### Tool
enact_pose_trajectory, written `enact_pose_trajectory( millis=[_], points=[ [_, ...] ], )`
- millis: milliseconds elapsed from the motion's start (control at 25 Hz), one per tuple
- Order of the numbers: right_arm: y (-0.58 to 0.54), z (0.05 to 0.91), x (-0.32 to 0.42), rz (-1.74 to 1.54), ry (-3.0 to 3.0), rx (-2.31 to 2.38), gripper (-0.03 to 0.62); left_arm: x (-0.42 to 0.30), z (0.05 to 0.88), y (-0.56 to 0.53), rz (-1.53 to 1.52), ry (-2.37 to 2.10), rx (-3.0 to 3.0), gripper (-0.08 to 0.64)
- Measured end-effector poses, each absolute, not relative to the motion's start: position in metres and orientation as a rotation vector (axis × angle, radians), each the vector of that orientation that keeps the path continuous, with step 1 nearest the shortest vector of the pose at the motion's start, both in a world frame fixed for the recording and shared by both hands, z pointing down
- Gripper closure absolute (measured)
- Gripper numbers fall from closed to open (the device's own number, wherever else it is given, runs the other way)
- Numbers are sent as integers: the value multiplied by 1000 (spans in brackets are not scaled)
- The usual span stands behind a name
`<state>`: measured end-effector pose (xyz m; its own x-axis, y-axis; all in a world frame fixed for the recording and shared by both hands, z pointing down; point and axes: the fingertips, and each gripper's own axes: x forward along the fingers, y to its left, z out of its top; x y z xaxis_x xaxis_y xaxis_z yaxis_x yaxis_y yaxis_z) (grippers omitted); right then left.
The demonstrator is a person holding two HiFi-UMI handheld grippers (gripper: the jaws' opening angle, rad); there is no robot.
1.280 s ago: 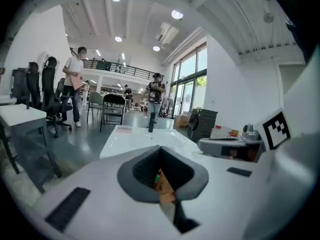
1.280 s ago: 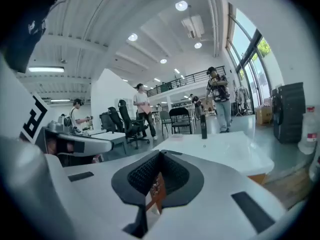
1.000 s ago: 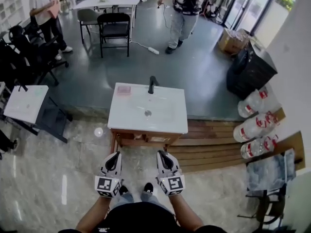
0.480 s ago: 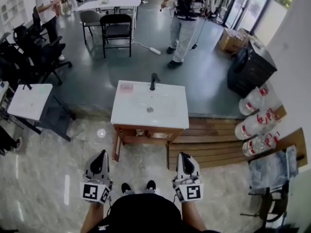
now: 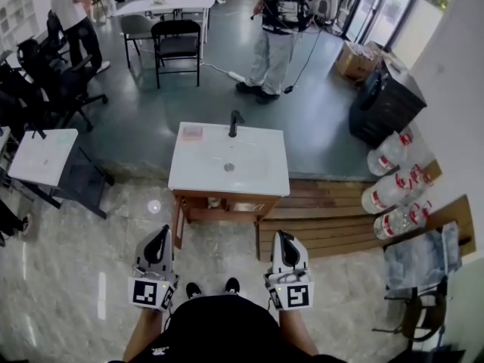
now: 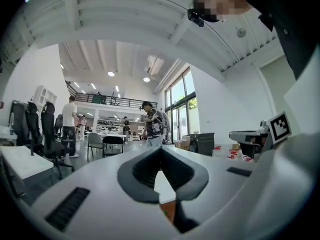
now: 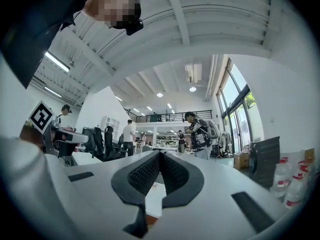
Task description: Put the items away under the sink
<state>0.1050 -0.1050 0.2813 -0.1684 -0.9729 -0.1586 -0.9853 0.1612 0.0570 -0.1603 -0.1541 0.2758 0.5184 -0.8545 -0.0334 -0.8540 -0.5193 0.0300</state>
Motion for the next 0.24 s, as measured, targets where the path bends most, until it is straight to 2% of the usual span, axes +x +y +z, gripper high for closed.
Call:
enact_pose_trajectory(
  millis=[240],
  points=[
    [-95, 278, 116, 244, 2306, -1980, 580, -150, 274, -147, -86, -1530, 2736, 554]
  ],
)
